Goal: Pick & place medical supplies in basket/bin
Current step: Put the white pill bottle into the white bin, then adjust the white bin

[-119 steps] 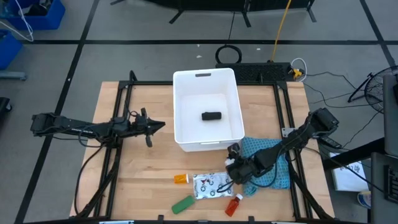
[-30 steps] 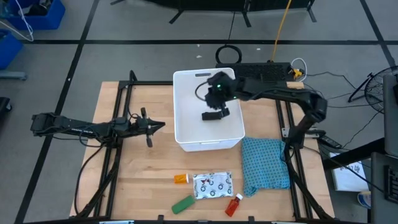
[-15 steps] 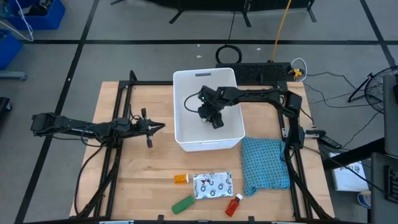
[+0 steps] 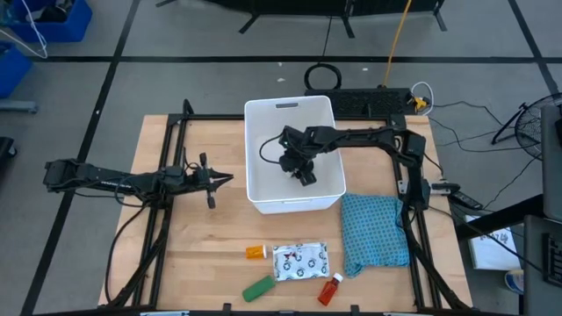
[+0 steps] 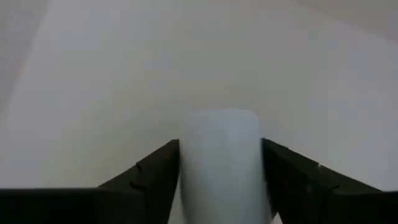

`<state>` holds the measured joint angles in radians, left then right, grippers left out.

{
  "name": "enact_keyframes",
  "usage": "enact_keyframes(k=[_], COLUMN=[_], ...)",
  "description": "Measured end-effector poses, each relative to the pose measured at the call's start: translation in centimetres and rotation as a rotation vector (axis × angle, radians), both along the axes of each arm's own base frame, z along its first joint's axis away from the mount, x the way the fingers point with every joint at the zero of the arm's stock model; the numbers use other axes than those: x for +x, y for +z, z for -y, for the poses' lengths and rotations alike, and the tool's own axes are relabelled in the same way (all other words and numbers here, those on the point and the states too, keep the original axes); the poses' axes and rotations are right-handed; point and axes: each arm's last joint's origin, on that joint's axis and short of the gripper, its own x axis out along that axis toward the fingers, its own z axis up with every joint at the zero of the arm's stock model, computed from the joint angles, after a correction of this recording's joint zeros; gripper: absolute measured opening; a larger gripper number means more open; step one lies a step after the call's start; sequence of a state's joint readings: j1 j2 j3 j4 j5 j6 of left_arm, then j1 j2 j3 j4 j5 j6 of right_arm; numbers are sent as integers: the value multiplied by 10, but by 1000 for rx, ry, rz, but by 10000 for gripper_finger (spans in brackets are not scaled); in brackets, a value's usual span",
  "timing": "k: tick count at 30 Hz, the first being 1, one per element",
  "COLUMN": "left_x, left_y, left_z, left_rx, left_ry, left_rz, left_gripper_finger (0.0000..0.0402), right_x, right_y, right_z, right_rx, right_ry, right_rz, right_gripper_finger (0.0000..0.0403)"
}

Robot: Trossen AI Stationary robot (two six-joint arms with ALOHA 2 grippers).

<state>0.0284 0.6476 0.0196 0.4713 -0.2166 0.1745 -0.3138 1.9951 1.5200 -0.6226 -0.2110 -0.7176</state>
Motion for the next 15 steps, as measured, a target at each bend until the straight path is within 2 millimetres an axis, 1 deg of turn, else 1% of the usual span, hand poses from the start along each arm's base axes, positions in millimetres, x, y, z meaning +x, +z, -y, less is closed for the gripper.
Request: enact_keyframes(k=[4,8,11,15], left_x=[0,0,0,0], left_y=[0,0,0,-1], left_z=[0,0,0,0], left_rx=[-1,-4,-4,-6], left_ry=[-2,-5,-6,-5], left_rz=[-5,-2,-3,-6], left_gripper_finger=[31,31,31,31], right_x=[-1,-2,-3,-5], right_y=[5,11,21,34], right_z=[-3,-6,-10,-17], right_rx=[-21,-40,-68,-81], right_ry=[-26,-58,-57,-43], right_rz=[-1,2,21,45], right_gripper_finger=[253,276,286,287])
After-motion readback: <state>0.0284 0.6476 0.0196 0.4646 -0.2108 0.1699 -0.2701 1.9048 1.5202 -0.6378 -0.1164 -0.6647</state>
